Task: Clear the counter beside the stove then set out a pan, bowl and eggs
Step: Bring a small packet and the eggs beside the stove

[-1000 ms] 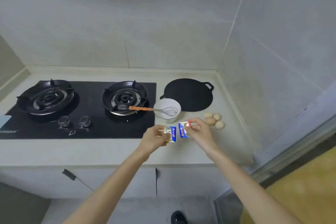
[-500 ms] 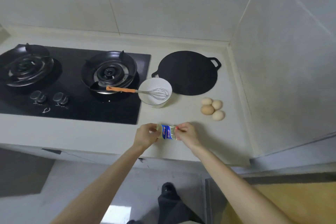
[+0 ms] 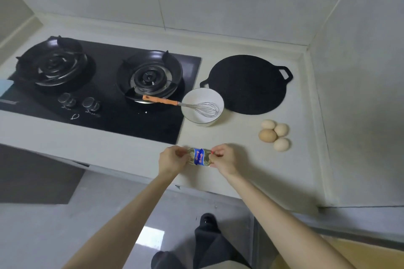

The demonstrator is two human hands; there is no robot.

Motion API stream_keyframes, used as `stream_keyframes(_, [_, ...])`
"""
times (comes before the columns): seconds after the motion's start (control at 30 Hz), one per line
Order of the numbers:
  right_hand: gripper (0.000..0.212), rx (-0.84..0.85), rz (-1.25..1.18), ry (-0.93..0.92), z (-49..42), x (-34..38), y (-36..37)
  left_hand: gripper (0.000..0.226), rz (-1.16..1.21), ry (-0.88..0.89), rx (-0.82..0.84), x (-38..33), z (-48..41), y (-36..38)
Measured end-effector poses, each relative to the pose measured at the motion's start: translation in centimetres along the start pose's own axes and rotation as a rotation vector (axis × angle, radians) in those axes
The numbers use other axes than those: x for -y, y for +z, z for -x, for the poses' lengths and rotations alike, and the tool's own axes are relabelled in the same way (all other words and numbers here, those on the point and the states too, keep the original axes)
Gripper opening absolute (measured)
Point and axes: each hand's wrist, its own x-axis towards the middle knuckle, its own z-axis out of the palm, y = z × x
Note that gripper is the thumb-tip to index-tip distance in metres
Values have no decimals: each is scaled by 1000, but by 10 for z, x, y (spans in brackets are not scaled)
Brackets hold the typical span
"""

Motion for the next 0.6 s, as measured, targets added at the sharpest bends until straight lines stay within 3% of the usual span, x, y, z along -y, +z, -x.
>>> stream_keyframes(0.3, [16, 46, 85, -45, 0, 8, 23, 18, 92, -4, -26, 18, -10, -23])
stream_keyframes(0.47, [12, 36, 283, -184, 16, 26, 15, 15, 94, 55, -12, 16, 2, -41])
stream_keyframes(0.6, [9, 124, 370, -287, 48, 64, 27, 19, 187, 96, 22, 17, 17, -77])
